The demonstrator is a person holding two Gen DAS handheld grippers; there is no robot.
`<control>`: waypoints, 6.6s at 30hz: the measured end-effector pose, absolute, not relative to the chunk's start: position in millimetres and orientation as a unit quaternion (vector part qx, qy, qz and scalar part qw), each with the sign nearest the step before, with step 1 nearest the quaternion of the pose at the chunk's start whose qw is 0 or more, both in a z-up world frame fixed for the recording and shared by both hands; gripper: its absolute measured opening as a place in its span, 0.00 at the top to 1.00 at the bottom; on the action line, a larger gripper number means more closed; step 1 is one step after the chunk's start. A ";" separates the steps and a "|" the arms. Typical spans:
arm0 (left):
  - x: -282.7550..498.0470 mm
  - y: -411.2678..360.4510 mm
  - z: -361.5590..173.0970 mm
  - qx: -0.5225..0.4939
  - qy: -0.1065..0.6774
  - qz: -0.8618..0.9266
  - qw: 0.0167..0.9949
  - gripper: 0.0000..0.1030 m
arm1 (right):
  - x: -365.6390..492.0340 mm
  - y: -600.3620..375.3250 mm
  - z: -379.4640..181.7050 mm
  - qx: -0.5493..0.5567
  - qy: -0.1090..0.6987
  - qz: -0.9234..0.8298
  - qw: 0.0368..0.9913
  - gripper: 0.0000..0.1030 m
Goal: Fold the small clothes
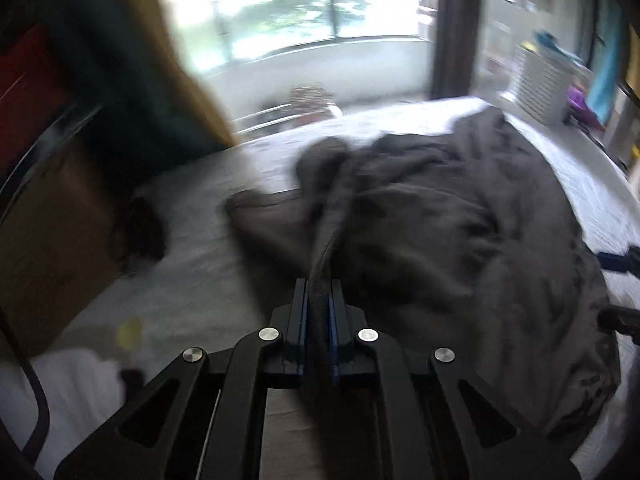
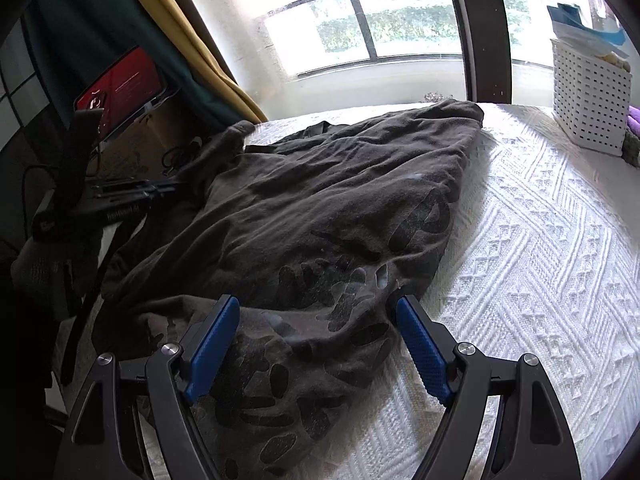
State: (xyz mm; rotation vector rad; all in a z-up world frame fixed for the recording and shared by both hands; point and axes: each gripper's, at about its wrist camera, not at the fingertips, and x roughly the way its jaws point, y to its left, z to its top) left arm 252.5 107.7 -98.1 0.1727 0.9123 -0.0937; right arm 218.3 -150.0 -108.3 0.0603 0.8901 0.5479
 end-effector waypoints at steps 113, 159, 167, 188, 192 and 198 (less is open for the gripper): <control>135.7 72.8 -96.3 -0.029 0.448 -0.220 0.866 0.93 | 203.0 -121.6 -81.8 -0.004 0.403 0.271 0.874 0.20; 105.1 105.5 -118.8 0.004 0.483 -0.072 0.873 0.64 | 158.4 -125.2 -124.4 -0.073 0.441 0.247 0.860 0.20; 98.4 121.5 -119.4 -0.010 0.482 -0.058 0.874 0.53 | 155.1 -131.7 -122.9 -0.071 0.444 0.245 0.859 0.20; 186.9 112.9 -66.7 0.014 0.382 -0.096 0.919 0.53 | 203.9 -122.9 -84.4 -0.067 0.409 0.231 0.880 0.19; 222.2 108.1 -63.8 0.018 0.374 -0.110 0.921 0.53 | 228.2 -116.4 -79.7 -0.071 0.403 0.231 0.883 0.20; 275.4 102.5 -74.7 0.054 0.383 -0.083 0.918 0.55 | 261.6 -108.4 -80.7 -0.078 0.401 0.236 0.882 0.20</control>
